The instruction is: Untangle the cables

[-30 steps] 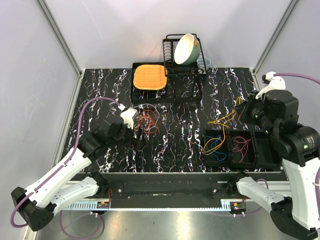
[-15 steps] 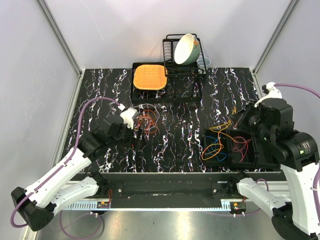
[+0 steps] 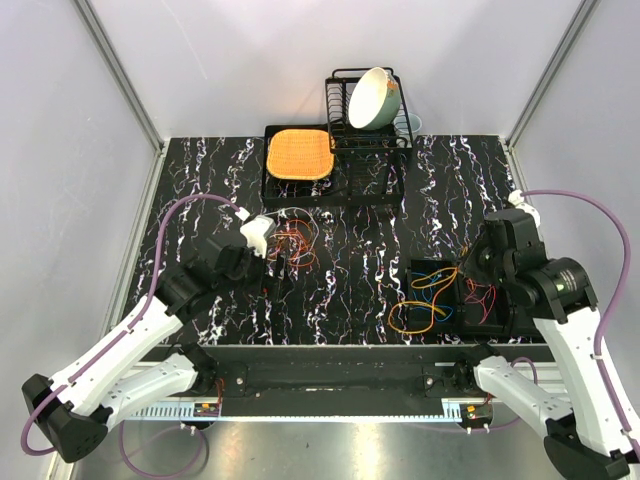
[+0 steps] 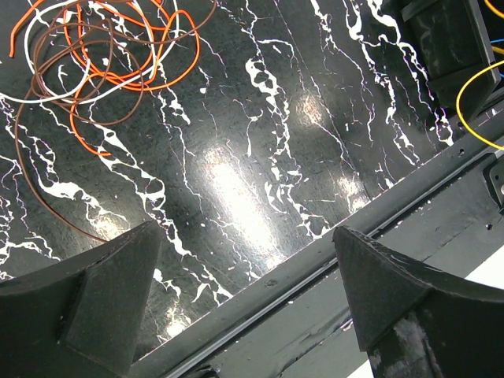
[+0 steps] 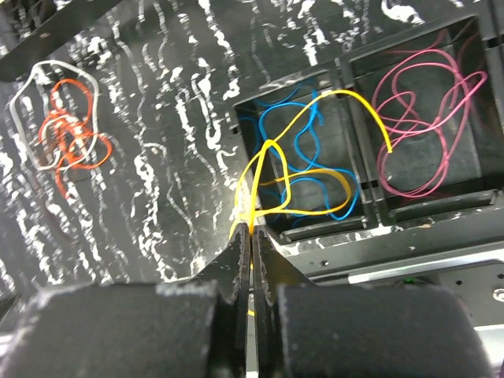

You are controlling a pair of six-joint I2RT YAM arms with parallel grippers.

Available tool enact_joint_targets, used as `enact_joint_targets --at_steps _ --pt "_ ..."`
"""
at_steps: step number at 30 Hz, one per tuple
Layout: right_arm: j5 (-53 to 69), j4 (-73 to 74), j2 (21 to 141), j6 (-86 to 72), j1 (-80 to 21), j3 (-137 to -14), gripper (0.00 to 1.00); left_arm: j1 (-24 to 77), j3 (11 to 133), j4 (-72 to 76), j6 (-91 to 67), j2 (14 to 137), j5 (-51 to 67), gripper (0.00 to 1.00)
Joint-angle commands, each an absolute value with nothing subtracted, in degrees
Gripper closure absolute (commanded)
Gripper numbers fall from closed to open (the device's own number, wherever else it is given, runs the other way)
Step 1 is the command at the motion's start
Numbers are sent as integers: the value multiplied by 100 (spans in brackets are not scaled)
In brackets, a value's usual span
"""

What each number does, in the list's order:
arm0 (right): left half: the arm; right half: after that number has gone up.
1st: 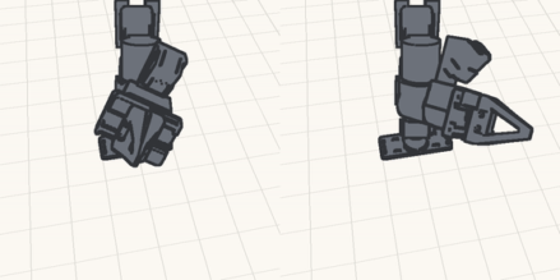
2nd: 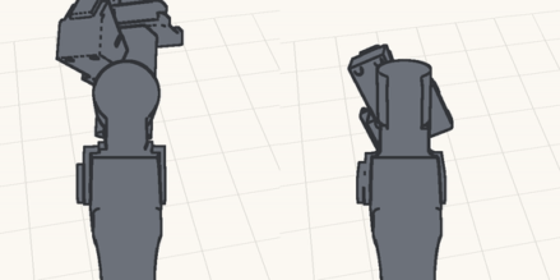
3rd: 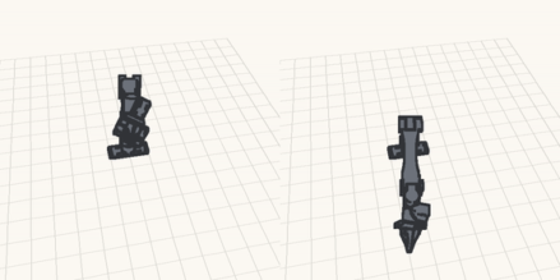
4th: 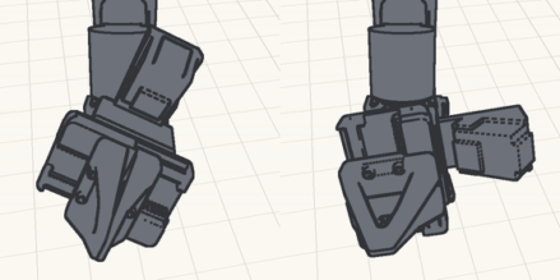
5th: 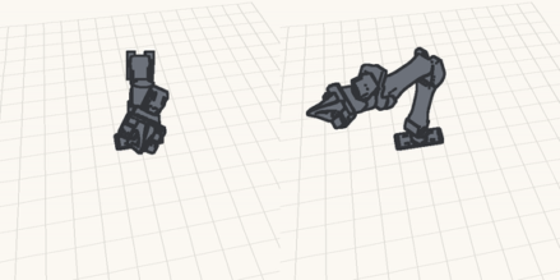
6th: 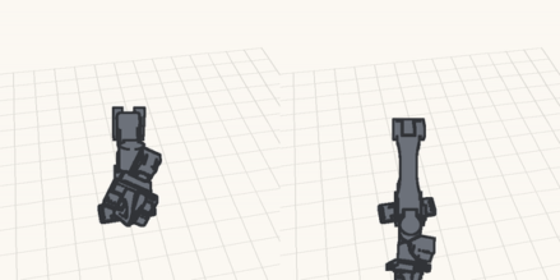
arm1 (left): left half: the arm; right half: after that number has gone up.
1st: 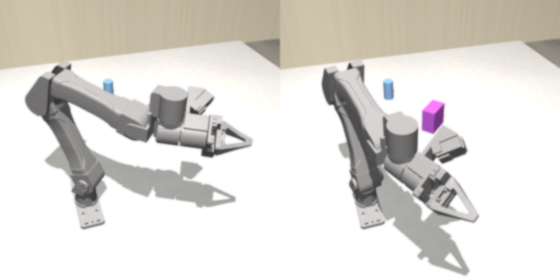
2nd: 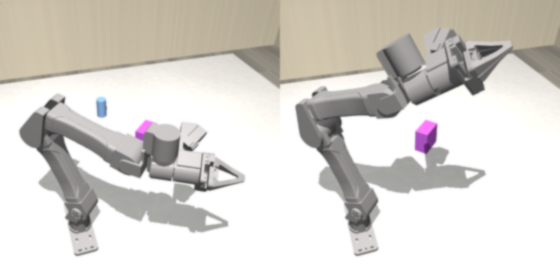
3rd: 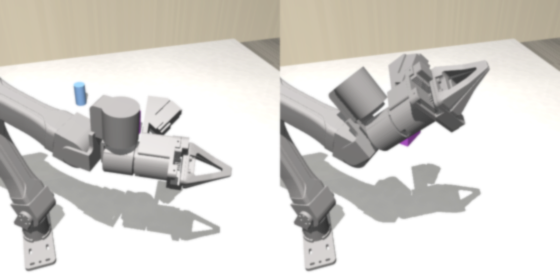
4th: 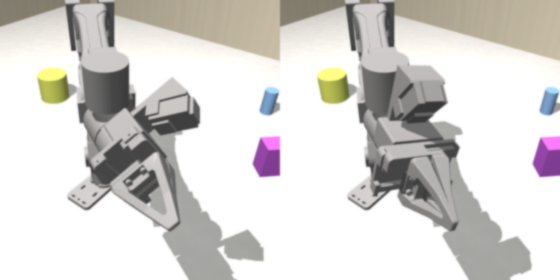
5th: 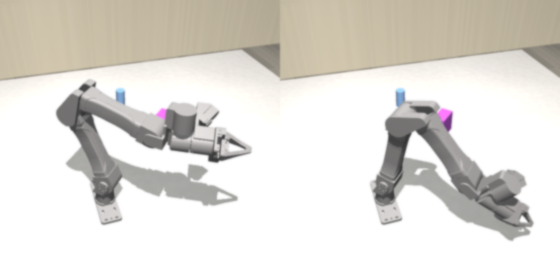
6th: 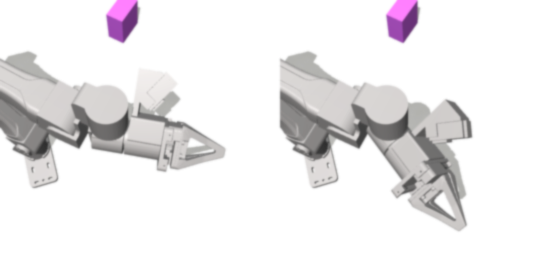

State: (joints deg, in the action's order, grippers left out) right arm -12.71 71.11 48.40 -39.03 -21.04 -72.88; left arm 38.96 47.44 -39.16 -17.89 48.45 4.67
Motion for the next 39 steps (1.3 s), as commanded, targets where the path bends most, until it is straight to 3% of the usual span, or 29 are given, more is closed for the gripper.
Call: enact_joint_targets --at_steps 1,7,27,39 --pt "-2212 6820 5114 -3771 -2092 -7251 100 3902 4755 -3656 -1705 4729 334 6" --pt "-2716 6522 5589 -3428 -2048 -7024 100 3902 4746 -3648 -1705 4728 308 6" --pt "-1196 4193 6643 -3375 -1819 -5090 100 3911 4746 -3665 -1696 4808 273 6" --pt "-1116 3700 7136 -3674 -1714 -4685 100 3902 4746 -3683 -1696 4869 185 6"
